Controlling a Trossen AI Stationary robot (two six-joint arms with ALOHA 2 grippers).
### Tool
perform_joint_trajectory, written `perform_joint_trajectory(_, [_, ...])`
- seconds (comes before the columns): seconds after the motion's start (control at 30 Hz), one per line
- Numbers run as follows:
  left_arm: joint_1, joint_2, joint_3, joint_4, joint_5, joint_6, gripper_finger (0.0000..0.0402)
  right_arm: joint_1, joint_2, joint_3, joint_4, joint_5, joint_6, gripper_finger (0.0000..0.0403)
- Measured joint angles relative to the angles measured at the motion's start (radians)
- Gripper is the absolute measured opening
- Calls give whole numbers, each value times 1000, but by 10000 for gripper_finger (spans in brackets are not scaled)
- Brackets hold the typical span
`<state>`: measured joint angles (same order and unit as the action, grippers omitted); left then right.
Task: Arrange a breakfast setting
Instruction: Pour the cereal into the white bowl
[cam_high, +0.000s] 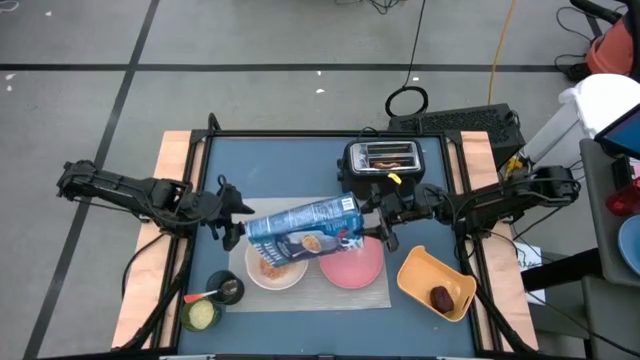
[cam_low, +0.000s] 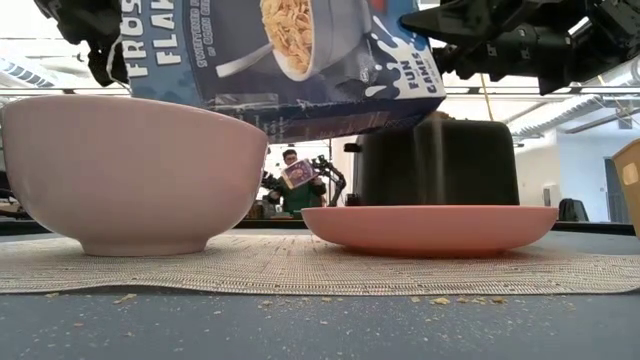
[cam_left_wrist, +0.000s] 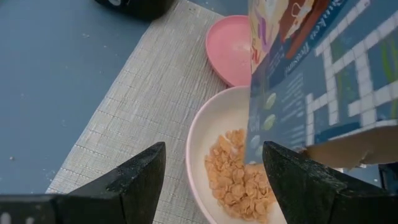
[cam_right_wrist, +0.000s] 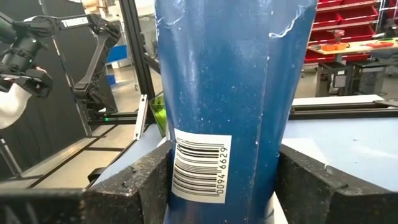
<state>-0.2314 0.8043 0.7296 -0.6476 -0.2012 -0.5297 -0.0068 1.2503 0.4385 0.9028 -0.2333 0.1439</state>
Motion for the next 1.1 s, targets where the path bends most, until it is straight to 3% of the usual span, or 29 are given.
perform_joint_trajectory(1.1, [0,0,0,2,2,-26,271,-1,-5,0,12,1,-26,228])
